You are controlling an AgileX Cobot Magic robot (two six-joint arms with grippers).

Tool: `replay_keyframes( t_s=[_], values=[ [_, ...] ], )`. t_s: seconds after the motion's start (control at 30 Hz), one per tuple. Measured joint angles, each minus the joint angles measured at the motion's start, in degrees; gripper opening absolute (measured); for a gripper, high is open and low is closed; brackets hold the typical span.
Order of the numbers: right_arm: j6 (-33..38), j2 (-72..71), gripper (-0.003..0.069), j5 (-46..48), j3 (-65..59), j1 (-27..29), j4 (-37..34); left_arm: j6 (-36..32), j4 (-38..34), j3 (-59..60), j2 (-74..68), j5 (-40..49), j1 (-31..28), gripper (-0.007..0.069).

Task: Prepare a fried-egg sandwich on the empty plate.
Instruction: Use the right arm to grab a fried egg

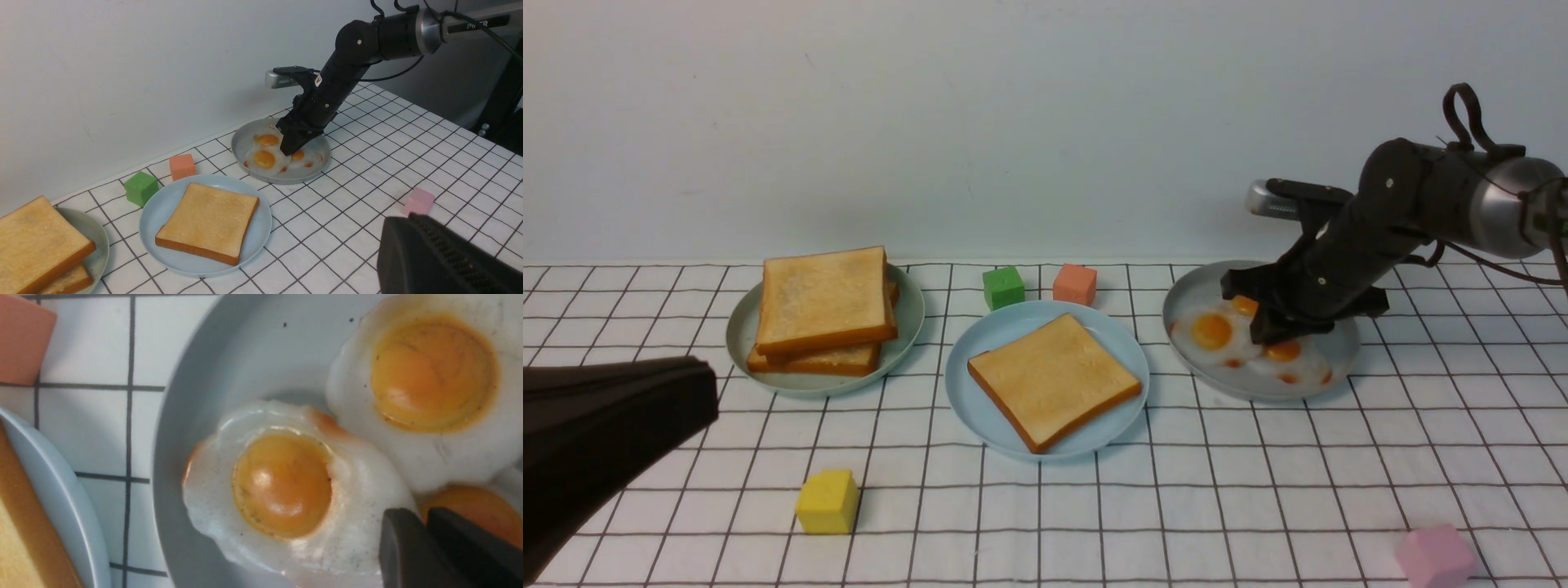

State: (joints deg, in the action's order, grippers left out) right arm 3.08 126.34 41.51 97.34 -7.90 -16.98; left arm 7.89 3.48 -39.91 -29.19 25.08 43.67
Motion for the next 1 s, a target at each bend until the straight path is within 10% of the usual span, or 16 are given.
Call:
replay_keyframes(
  t_s=[0.43, 1.0],
  values=[
    [0.0, -1.1, 0.0005, 4.2, 0.5, 0.0, 1.4, 0.0, 0.0, 0.0, 0.0, 0.2, 0.0, -0.0013],
    [7.3, 2.6, 0.0541, 7.2, 7.2, -0.7, 2.2, 0.0, 0.0, 0.0, 0.0, 0.3, 0.0, -0.0013]
  ],
)
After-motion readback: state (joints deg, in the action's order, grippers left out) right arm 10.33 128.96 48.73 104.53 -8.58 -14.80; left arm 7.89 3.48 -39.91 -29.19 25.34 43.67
